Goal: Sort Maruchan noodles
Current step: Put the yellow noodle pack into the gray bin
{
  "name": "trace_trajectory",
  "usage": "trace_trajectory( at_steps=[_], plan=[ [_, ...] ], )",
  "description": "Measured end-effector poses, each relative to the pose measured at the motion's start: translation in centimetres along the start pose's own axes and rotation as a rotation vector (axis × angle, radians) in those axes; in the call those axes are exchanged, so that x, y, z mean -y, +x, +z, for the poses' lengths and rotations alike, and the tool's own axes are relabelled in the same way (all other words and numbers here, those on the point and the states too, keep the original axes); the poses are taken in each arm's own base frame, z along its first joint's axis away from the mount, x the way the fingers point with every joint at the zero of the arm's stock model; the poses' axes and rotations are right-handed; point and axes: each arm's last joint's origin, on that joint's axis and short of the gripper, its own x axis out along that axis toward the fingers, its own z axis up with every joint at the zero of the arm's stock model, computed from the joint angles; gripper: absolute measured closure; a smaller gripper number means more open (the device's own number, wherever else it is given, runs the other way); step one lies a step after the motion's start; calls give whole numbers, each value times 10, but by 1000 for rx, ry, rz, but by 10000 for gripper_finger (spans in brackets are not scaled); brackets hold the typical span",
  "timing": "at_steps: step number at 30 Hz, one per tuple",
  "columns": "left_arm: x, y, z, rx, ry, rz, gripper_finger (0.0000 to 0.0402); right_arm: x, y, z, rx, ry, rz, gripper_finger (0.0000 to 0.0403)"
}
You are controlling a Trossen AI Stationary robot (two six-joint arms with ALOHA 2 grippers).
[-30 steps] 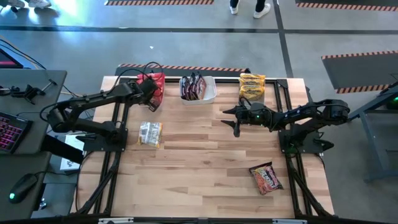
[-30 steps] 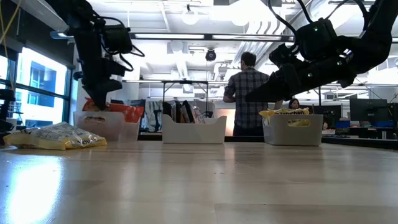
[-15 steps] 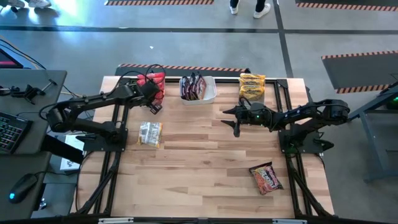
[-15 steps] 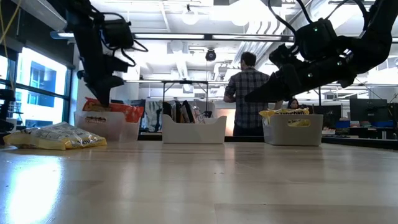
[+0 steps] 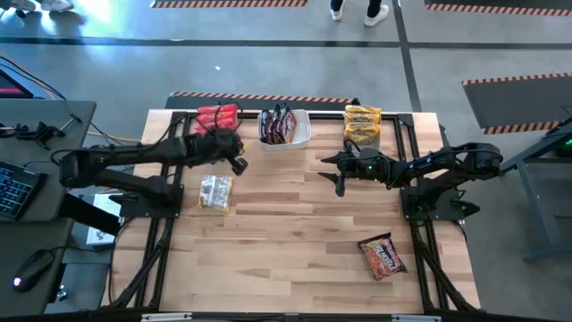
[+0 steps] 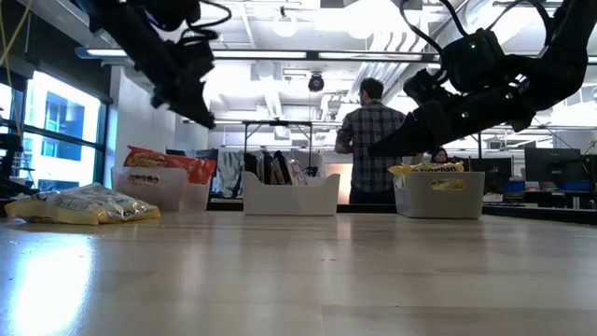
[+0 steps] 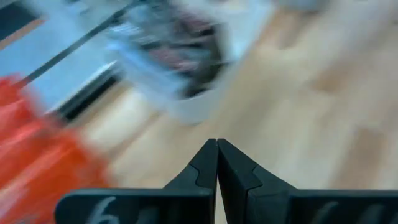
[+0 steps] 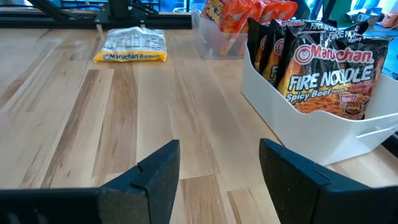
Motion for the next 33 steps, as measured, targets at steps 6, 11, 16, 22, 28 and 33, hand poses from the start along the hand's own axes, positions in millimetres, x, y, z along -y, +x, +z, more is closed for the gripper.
trace_trajectory(
  at_steps=[6,11,16,22,28,33],
  plan=[
    [23,4,-24,-29,68,-240,401,0,0,-1,-6,0,1,199],
    [40,-4,-39,-83,153,-281,389,0,0,-1,-6,-5,1,199],
    [52,-13,-55,-193,201,-324,355,0,0,-1,-6,-5,1,199],
    [57,-30,-75,-398,221,-276,298,0,0,-1,-6,-7,1,199],
    [62,-44,-88,-487,250,-235,249,0,0,-1,-6,-7,0,199],
    [68,-42,-99,-547,299,-192,229,0,0,-1,-6,-6,0,199]
  ],
)
